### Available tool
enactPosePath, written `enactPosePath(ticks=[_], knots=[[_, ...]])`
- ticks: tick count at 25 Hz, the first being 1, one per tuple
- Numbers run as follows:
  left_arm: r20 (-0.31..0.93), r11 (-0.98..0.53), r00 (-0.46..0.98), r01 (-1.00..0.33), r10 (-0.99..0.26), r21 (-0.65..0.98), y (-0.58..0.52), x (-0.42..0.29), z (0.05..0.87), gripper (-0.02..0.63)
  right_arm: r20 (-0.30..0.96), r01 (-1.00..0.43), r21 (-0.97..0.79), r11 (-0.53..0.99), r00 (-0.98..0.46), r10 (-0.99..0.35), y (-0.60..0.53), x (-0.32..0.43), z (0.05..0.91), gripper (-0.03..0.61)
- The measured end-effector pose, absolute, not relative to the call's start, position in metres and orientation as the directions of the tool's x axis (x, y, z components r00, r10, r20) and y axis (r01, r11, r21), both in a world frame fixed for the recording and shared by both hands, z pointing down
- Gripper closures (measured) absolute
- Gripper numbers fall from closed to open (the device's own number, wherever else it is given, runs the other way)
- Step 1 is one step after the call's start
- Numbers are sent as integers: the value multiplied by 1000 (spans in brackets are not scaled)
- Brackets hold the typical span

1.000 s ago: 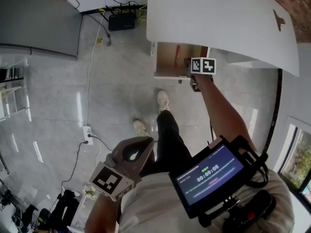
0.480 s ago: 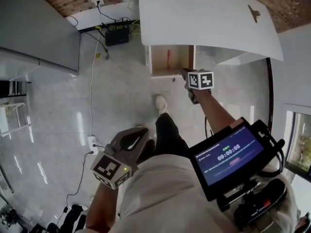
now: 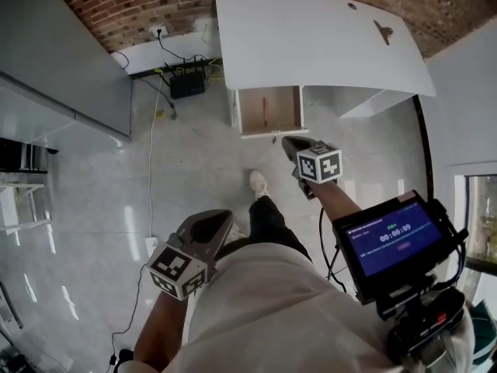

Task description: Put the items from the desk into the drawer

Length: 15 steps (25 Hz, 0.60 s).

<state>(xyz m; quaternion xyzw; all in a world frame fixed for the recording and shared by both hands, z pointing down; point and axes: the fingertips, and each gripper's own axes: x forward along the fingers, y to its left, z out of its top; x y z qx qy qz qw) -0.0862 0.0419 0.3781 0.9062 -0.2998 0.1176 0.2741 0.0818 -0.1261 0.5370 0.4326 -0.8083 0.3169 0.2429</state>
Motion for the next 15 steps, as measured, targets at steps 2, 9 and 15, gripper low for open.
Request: enactPosePath(ticks=[2, 9, 15], knots=[[377, -672, 794, -605, -476, 427, 48, -90, 374, 606, 666, -843, -294, 451, -519, -536, -107, 74, 523, 577], [359, -681, 797, -602, -486, 416, 95, -97, 359, 606, 611, -801, -306, 515, -580, -539, -33, 50, 464, 577], [355, -694, 794, -605, -493, 390, 94, -100, 354, 606, 548, -750, -284, 597, -638, -541, -16, 26, 417, 577]])
